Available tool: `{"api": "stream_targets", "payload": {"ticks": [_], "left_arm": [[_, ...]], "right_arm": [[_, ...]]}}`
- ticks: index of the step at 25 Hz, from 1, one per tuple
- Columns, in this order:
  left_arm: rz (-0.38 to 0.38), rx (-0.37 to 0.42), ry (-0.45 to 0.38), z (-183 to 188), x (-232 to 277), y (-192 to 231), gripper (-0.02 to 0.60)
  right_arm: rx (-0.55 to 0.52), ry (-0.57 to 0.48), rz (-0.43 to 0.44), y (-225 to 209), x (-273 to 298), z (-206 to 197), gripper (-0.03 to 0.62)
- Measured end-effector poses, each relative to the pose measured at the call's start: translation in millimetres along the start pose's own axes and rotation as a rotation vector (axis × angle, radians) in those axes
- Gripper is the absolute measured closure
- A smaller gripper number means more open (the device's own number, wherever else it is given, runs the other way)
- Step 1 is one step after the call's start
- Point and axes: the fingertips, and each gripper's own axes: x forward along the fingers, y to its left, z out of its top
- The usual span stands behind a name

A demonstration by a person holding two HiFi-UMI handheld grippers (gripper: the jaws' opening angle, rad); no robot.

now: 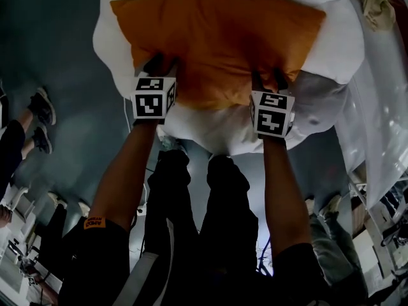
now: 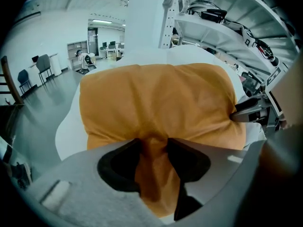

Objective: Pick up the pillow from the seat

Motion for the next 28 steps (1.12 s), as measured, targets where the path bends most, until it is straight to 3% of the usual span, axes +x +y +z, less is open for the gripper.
{"api": "stream_targets", "payload": {"ticks": [5,12,18,28], "left_arm": [[0.015,0.016,-0.003,3,0,-2,0.478],[0.019,0.029,-0.014,9,-5,-5,0.555],[0.012,0.038,-0.014,15,-15,-9,0.572],[0.003,-0.035,-0.09,39,-58,-12,0.575]], "right_arm": [[0.011,-0.004,-0.011,1,5,2,0.405],[0.024,-0.013,-0.009,3,0,7,0.503],[0.009,-0.007,-0.014,1,-12,9,0.577],[0.038,-0.063,-0.01,2,-49,27,0.588]]}}
